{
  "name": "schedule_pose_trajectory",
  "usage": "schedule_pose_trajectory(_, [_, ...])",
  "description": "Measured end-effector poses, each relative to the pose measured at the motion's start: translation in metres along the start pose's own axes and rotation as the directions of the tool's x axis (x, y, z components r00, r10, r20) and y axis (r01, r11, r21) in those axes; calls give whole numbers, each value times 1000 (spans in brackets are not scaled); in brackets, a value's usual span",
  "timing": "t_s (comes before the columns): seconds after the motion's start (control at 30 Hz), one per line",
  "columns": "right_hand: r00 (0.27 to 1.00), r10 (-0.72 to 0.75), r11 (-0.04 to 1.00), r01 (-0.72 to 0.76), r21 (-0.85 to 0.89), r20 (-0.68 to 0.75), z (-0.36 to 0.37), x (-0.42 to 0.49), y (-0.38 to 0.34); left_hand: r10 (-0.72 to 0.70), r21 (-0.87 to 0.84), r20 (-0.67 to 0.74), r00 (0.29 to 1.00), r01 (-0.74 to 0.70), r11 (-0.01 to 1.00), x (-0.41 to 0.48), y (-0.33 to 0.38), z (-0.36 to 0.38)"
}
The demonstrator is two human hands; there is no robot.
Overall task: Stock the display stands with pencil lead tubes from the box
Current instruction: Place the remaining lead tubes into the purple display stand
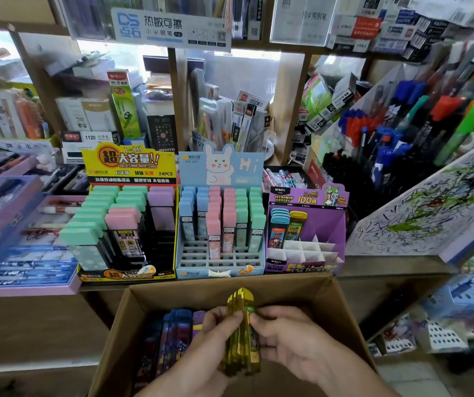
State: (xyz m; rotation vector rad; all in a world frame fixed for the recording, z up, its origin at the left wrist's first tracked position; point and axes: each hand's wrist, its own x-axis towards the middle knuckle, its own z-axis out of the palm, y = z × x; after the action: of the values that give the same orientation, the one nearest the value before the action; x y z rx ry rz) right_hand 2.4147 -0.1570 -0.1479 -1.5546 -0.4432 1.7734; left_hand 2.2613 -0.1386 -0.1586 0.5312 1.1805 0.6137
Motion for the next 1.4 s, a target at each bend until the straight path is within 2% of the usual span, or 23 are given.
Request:
schedule_pose_trajectory(0.1, [999, -31, 999, 30, 22, 35, 0, -2, -3, -105, -20, 146, 984, 109, 994, -12, 11, -4])
schedule_pose_trajectory(0.2, [995, -100, 995, 100, -7, 21, 0, -4, -5, -90, -48, 175, 980, 99, 994, -16, 14, -5])
schedule_pose_trajectory(0.37, [971, -235, 930, 212, -301, -42, 1, -15, -9, -19, 51, 209, 978, 9, 999, -19, 20, -8])
schedule_pose_trajectory(0.47, [958, -284, 895, 248, -370, -44, 2, -22, -11, -8, 94, 268, 963, -18, 995, -19, 24, -12])
schedule_pose_trajectory(0.6, [933, -353, 871, 298, -390, -76, 0, -22, -12, 21, 108, 279, 960, -53, 993, -16, 26, -14])
schedule_pose_trajectory(0.77, [915, -389, 884, 337, -324, -110, -8, -20, -12, 62, 88, 306, 950, -93, 992, -15, 33, -19])
schedule_pose_trajectory(0.87, [889, -455, 858, 422, -292, -53, -20, -25, -20, 75, 58, 315, 946, -98, 994, -14, 38, -25])
schedule_pose_trajectory(1.0, [761, -643, 754, 609, -246, -83, -35, -42, -42, 91, -25, 334, 938, -87, 996, -12, 39, -29])
schedule_pose_trajectory(1.13, [540, -829, 547, 730, -410, -144, -49, -53, -68, 106, -40, 345, 932, -98, 994, -14, 41, -27])
schedule_pose_trajectory(1.27, [384, -904, 424, 759, -494, -186, -61, -48, -87, 106, -43, 335, 936, -97, 994, -16, 41, -27])
schedule_pose_trajectory(1.4, [294, -933, 360, 744, -563, -208, -66, -34, -98, 99, -51, 343, 934, -86, 995, -18, 41, -28])
